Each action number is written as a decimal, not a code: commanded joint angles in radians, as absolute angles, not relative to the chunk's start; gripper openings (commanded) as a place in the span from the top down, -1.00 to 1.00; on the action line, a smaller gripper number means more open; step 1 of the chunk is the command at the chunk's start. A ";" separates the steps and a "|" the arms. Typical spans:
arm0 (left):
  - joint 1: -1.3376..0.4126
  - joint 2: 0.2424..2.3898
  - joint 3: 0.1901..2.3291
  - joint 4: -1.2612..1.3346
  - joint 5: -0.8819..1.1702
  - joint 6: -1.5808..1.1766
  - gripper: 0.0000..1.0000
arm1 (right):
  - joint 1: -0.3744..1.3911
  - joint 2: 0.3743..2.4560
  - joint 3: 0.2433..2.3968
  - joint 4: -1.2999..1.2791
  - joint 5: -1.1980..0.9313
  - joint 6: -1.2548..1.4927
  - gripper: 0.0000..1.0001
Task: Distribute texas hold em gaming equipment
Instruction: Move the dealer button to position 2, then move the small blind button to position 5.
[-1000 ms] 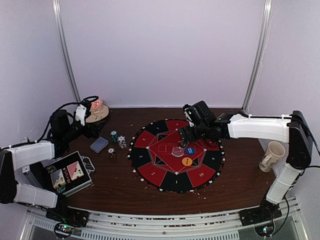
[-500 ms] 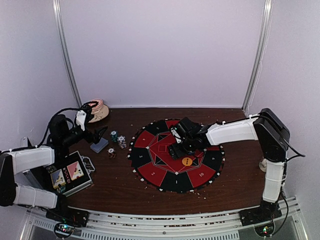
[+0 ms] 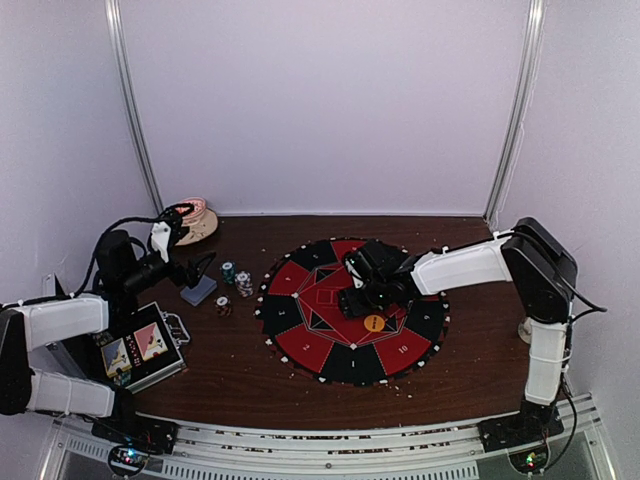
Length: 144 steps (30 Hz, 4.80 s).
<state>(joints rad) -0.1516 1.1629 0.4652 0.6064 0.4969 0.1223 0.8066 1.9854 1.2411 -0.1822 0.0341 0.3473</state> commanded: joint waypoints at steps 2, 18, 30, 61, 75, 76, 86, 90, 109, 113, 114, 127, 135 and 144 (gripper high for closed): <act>-0.156 1.153 0.447 0.694 0.519 0.129 -0.96 | 0.811 1.971 1.177 -0.187 0.060 0.399 -0.57; -0.156 1.183 0.451 0.711 0.518 0.124 -0.96 | 0.849 1.961 1.184 -0.196 0.111 0.390 -0.61; -0.158 1.194 0.449 0.719 0.513 0.120 -0.96 | 0.867 1.886 1.152 -0.196 0.209 0.392 -0.77; -0.161 1.190 0.445 0.726 0.488 0.127 -0.96 | 0.848 2.129 1.348 -0.245 0.170 0.352 -0.44; -0.162 1.191 0.443 0.730 0.485 0.129 -0.96 | 0.975 2.117 1.371 -0.228 0.106 0.255 -0.15; -0.162 1.189 0.442 0.730 0.486 0.129 -0.96 | 0.979 2.117 1.370 -0.224 0.094 0.253 -0.15; -0.162 1.187 0.442 0.729 0.486 0.129 -0.96 | 1.025 2.115 1.367 -0.192 0.014 0.213 -0.15; -0.163 1.187 0.442 0.730 0.485 0.129 -0.96 | 1.025 2.131 1.401 -0.210 0.048 0.222 -0.16; -0.163 1.194 0.441 0.733 0.485 0.130 -0.96 | 1.025 2.120 1.419 -0.237 0.050 0.229 -0.55; -0.164 1.195 0.442 0.734 0.483 0.130 -0.96 | 1.024 2.060 1.393 -0.234 0.048 0.226 -0.66; -0.165 1.195 0.441 0.734 0.484 0.130 -0.96 | 1.024 2.046 1.389 -0.237 0.047 0.226 -0.69; -0.166 1.192 0.442 0.733 0.483 0.130 -0.96 | 0.987 1.780 1.197 -0.257 0.150 0.248 -1.00; -0.166 1.184 0.440 0.727 0.480 0.130 -0.96 | 0.977 1.750 1.127 -0.276 0.123 0.229 -0.97; -0.166 1.171 0.436 0.728 0.477 0.135 -0.96 | 0.983 1.819 1.161 -0.305 0.165 0.226 -0.86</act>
